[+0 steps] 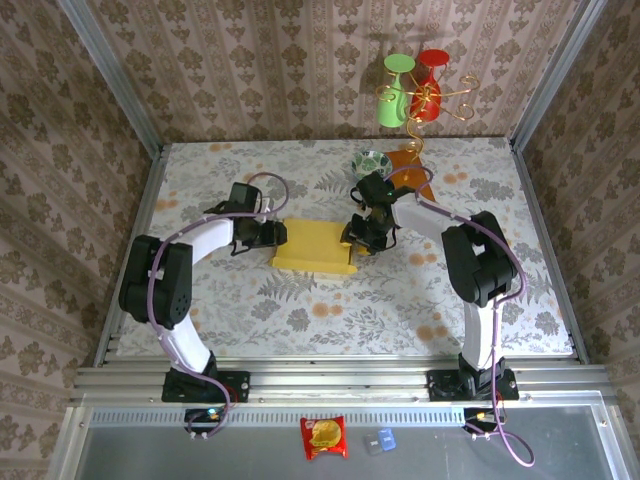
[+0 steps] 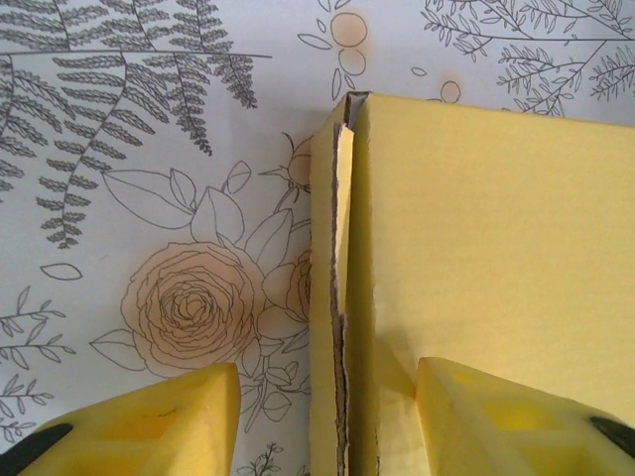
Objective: Fold the paper box
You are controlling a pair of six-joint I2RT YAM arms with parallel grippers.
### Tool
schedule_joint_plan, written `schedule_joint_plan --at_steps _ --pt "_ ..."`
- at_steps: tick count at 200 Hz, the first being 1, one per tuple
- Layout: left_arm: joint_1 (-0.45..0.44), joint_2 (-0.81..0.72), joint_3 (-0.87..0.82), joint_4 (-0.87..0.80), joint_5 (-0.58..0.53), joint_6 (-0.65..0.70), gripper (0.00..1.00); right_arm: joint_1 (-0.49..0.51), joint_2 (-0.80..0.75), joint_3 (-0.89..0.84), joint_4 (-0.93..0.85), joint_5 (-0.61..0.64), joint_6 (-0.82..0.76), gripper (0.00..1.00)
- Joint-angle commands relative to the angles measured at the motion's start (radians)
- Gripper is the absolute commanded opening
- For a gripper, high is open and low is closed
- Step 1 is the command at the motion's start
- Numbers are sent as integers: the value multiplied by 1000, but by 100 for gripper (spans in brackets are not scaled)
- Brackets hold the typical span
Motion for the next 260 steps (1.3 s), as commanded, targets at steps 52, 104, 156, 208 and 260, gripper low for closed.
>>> schedule_joint_plan --at_steps 52,104,156,208,260 --pt "-11 -37 -55 61 50 -37 41 -2 59 1 11 -27 -32 33" --pt "-20 -46 -90 87 58 -64 37 -2 66 -13 18 -31 -30 29" --pt "-48 -74 -123 112 66 -97 36 2 69 -46 41 -31 -21 24" --pt "-103 -106 -171 117 62 -141 29 6 11 -112 40 8 -13 20" --pt "-177 -150 -235 119 20 -174 25 4 -55 -240 64 32 -21 18"
